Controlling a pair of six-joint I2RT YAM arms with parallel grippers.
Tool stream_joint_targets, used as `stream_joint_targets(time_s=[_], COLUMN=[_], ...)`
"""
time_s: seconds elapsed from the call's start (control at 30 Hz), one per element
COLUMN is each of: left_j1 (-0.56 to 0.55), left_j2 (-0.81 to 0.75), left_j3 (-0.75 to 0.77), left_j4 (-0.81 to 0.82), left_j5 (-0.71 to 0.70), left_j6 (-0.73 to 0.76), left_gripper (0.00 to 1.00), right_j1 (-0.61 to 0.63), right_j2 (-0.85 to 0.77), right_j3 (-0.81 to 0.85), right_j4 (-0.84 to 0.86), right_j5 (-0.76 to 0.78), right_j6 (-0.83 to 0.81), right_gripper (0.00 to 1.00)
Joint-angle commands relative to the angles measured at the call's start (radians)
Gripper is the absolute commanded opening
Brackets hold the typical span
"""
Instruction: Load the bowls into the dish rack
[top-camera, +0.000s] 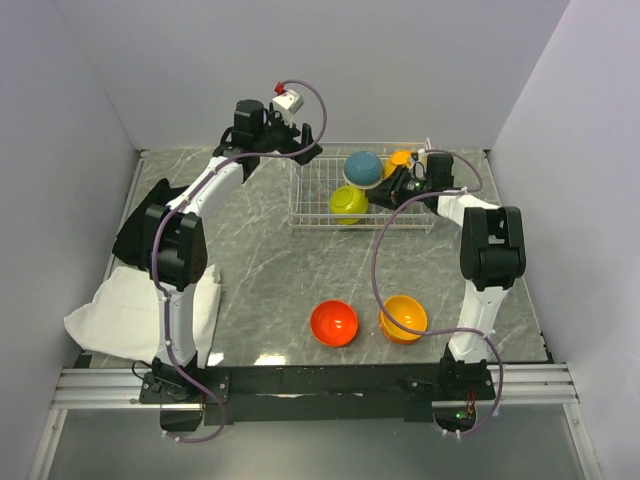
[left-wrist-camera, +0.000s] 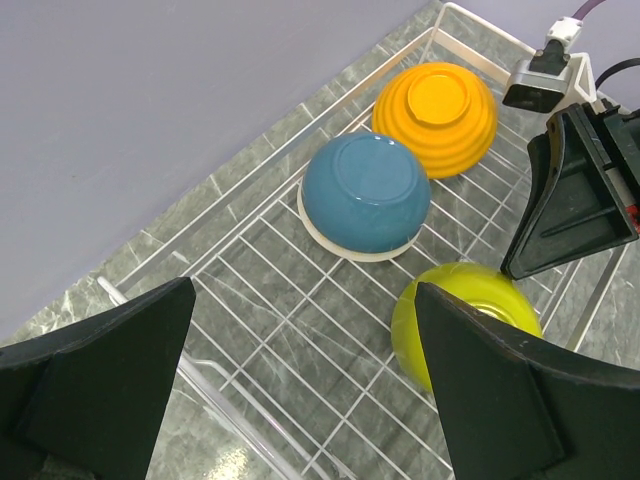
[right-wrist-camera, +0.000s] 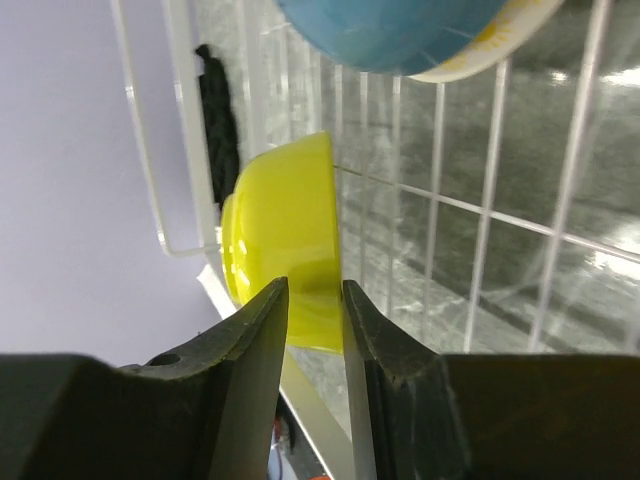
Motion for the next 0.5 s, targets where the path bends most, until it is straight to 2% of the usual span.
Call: stream_joint_targets(time_s=[0.0,0.1,0.13,0.2,0.3,0.47], left_j1=[-0.004,-0.004,-0.004,-0.004,-0.004,-0.004], left_j2=[-0.024,-0.032,-0.033,-0.037,-0.043,-0.066], left_j3=[-0.012,-0.027,-0.032,-0.038,-0.047,-0.047], left_j4=[0.041,0.055,0.059,0.071,0.079,0.078], left_j5=[0.011,0.012,0.014,0.014,0.011,-0.005], left_j6=[0.011,0.005,0.002,0.001,0.001,0.001], left_gripper=[0.99,0.99,0.99,0.99,0.99,0.99], right_j1=[0.001,0.004,0.012,0.014,0.021,0.093], right_j2=[-0.071,-0.083,-0.088,-0.097,-0.114,-0.128], right_j3=[0.074,0.120,0.136,0.154,0.185,0.271], right_j4=[-0.125,-0.262,-0.308,-0.367,-0.410,-0.445], right_j5=[0.064,0.168,0.249,0.294,0.313,0.235], right_j6=[-0.122,-0.235,-0.268,-0.321,-0.381,-0.506], right_gripper=[0.36,0.36,0.37,0.38,0.37,0.31])
